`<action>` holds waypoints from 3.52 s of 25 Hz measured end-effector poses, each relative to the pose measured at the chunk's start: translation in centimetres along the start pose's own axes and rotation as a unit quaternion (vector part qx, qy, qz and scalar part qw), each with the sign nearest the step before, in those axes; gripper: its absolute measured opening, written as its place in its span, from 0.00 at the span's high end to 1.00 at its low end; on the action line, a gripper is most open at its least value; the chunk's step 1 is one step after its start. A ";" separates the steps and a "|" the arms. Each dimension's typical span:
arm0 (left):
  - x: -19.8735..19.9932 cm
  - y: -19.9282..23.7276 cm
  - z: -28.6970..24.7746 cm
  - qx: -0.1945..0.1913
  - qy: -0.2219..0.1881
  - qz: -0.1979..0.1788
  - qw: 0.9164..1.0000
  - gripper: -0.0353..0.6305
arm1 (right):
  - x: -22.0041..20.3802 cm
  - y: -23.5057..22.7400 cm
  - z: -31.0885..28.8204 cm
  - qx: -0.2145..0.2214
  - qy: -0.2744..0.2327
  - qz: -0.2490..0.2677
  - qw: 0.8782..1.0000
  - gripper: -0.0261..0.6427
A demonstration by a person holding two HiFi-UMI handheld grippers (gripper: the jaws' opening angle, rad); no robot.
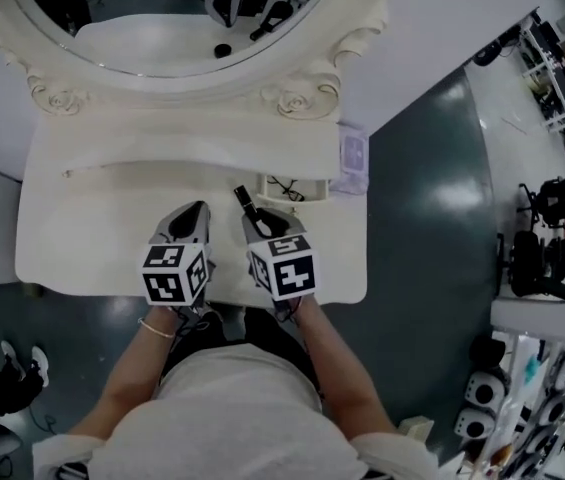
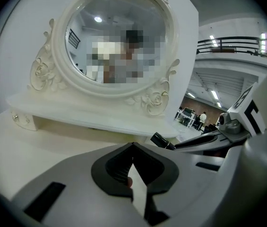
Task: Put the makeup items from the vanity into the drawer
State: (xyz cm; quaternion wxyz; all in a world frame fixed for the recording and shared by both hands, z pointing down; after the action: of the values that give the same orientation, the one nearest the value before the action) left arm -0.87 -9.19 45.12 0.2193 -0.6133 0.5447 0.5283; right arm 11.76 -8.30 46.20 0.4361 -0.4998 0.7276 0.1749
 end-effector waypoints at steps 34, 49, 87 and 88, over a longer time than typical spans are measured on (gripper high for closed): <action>-0.7 -6.8 -7.6 0.042 0.016 0.004 0.999 0.94 | 0.2 -10.2 0.7 0.086 0.122 0.089 0.985 0.81; -0.5 -5.9 -6.4 0.056 0.012 0.001 0.998 0.94 | 0.8 -10.5 -0.1 0.096 0.099 0.084 0.987 0.81; 1.8 -3.3 0.1 0.023 -0.017 -0.026 0.999 0.94 | 3.0 -5.8 3.1 -0.018 -0.008 0.032 0.999 0.84; 2.0 -2.8 0.5 0.026 -0.021 -0.024 0.999 0.94 | 3.2 -5.1 3.0 -0.016 -0.011 0.035 0.999 0.84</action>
State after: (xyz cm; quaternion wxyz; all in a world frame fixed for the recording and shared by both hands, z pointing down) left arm 1.16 -8.75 42.32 0.2591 -0.6090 0.5389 0.5212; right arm 17.27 -10.31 42.83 0.4297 -0.4789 0.7370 0.2071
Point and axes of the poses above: the fingertips, and each gripper's own axes: z backward along the fingers, y to its left, x out of its top, the point moved 4 cm from there along z, backward along the fingers, and after that the axes turned 10 degrees about -y, right-handed, at the moved point
